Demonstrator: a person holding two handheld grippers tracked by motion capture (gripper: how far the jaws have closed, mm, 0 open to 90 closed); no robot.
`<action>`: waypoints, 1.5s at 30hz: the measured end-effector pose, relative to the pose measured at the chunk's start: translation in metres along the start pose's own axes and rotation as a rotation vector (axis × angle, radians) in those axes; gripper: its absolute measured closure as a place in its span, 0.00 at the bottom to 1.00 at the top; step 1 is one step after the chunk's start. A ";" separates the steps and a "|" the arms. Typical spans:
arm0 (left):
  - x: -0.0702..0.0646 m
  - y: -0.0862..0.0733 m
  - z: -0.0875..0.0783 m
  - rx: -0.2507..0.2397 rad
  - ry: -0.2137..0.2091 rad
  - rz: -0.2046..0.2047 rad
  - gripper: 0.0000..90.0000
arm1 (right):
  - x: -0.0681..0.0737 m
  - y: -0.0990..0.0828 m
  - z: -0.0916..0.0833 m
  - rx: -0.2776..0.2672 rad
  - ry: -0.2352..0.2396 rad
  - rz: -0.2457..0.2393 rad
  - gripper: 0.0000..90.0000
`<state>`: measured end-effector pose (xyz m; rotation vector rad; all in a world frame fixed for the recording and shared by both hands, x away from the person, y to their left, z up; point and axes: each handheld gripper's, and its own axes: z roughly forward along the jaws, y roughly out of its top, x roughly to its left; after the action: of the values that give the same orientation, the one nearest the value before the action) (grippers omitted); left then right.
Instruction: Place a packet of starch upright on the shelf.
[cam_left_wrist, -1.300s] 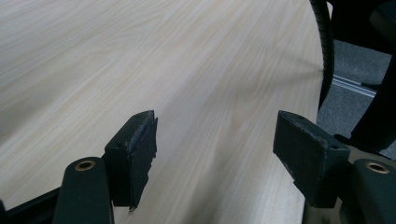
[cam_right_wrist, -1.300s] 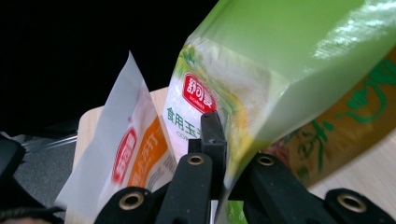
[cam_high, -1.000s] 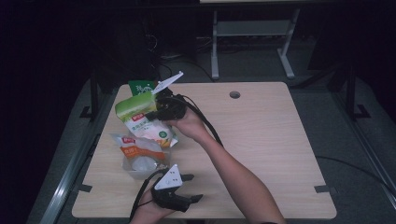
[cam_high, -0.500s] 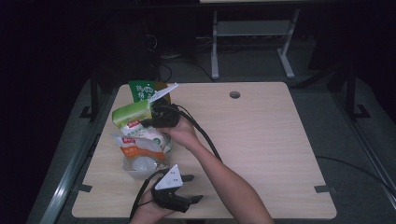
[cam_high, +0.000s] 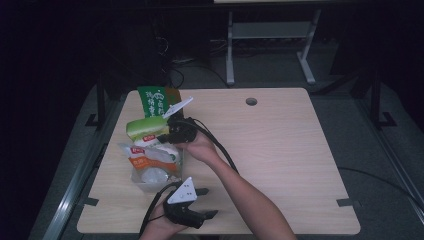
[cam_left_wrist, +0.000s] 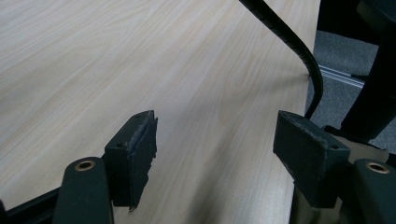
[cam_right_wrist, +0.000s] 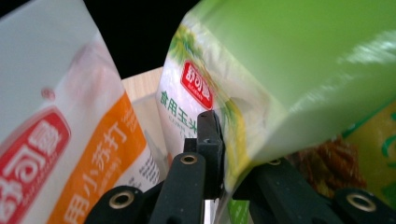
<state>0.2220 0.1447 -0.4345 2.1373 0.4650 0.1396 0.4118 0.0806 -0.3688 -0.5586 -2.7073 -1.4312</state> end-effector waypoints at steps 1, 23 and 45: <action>0.000 0.000 0.000 0.001 0.000 -0.001 0.33 | -0.001 -0.002 0.000 0.007 0.002 -0.001 0.97; 0.009 -0.001 0.003 0.009 0.027 -0.023 0.31 | -0.008 -0.014 -0.031 -0.009 0.029 0.060 0.69; 0.016 -0.002 0.002 0.013 0.047 -0.034 0.29 | -0.020 -0.031 -0.080 -0.008 -0.004 0.086 0.50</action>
<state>0.2364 0.1501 -0.4384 2.1415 0.5301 0.1682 0.4094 -0.0060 -0.3512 -0.6702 -2.6467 -1.4224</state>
